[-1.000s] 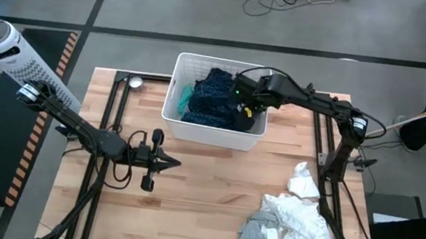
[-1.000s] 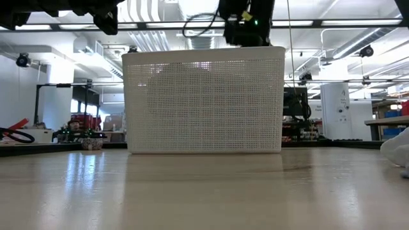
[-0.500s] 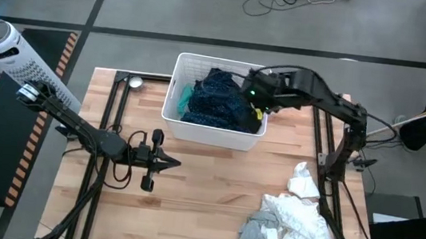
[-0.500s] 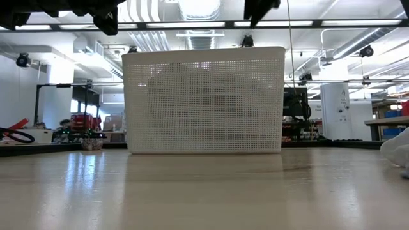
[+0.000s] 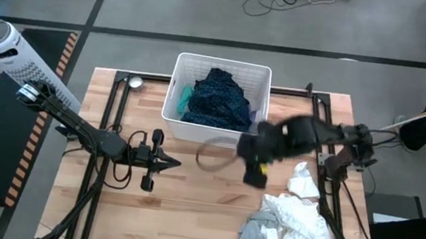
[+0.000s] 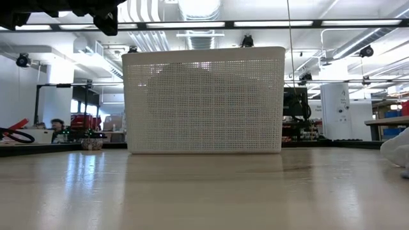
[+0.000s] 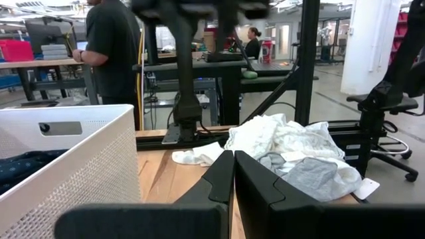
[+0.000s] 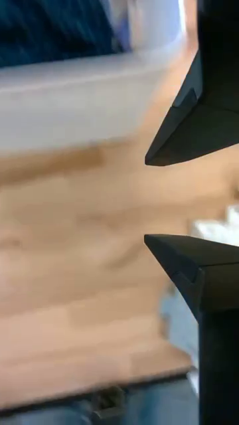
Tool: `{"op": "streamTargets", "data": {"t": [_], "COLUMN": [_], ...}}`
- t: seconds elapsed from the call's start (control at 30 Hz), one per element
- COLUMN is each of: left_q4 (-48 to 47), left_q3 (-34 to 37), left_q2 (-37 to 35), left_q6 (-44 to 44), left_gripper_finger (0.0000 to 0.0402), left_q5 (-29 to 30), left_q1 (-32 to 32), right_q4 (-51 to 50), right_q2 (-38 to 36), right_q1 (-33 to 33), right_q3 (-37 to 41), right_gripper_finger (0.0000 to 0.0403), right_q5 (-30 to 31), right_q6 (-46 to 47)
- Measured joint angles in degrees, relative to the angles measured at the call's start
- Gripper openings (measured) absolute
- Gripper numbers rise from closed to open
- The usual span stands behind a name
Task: Sort clothes
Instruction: Put the gray sock into the laundry organizer
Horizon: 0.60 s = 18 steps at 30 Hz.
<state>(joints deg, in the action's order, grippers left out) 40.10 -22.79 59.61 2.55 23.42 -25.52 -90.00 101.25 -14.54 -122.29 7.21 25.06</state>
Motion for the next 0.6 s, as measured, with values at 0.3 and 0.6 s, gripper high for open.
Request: {"op": "streamTargets", "data": {"t": [0.3,0.6], "left_q4": [0.04,0.25], "left_q3": [0.00,0.00], "left_q2": [0.00,0.00], "left_q6": [-0.04,-0.05], "left_gripper_finger": [0.0000,0.0000], "left_q5": [0.00,0.02], "left_q1": [-0.02,0.00], "right_q4": [2.97,20.92], "right_q2": [0.00,0.00], "right_q1": [-14.69,-21.95], "right_q3": [12.80,25.61], "right_gripper_finger": [0.0167,0.0204], "right_q5": [-0.07,-3.36], "right_q6": [16.08,24.57]}}
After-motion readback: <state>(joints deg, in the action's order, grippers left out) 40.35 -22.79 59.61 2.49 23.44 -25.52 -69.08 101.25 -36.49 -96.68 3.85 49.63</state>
